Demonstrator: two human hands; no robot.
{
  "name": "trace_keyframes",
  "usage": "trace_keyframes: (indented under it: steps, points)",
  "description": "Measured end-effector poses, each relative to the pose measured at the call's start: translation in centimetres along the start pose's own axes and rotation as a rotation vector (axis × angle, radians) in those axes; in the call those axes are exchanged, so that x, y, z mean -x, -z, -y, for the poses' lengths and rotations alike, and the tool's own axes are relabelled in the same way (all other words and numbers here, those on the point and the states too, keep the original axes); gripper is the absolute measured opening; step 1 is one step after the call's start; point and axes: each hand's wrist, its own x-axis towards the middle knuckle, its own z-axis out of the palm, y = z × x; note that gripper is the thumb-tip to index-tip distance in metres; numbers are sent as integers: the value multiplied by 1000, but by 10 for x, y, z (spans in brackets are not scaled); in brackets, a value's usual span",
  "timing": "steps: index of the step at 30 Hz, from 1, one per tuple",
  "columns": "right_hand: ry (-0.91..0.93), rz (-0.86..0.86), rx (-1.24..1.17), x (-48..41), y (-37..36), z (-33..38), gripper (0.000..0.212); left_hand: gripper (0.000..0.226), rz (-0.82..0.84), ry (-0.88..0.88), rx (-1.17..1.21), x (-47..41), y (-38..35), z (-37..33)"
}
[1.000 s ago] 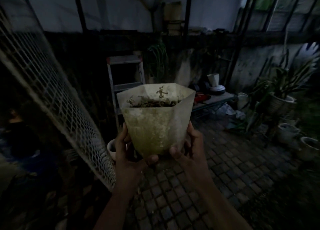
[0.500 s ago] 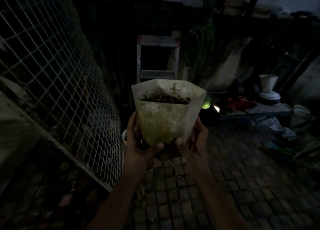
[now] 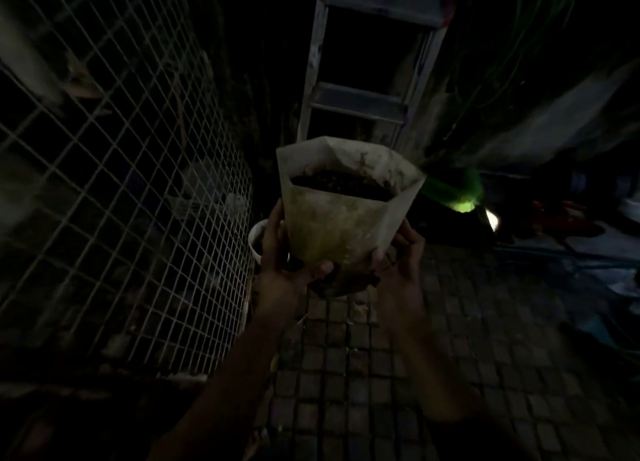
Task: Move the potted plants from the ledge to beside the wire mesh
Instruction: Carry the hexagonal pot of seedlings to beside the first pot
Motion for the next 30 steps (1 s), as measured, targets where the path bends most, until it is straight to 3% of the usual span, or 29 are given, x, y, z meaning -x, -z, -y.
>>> trace_keyframes:
  steps: [2, 7, 10, 13, 15, 17, 24, 30]
  points:
    - [-14, 39, -32, -29, 9, -19, 86, 108, -11, 11, 9, -17, -6, 22]
    - [-14, 235, 22, -107, 36, -83, 96, 110, -167, 42, -60, -48, -22, 105]
    - [-82, 362, -116, -169, 50, -160, 80, 110, -260, 29, -88, -65, -27, 182]
    - [-17, 441, -69, -206, 59, -246, 52, 108, -304, 65, -47, -72, -23, 253]
    - [0, 464, -71, -210, 72, -318, 57, 103, -318, 118, 25, -72, -12, 314]
    - [-114, 447, -165, -202, 84, -391, 64, 99, -337, 133, 35, -69, 4, 379]
    - [-194, 471, -231, -176, 102, -635, 77, 114, -461, 110, -37, -20, 84, 601]
    - [-163, 530, -222, -160, 85, -768, 79, 109, -474, 118, -158, 10, 151, 718]
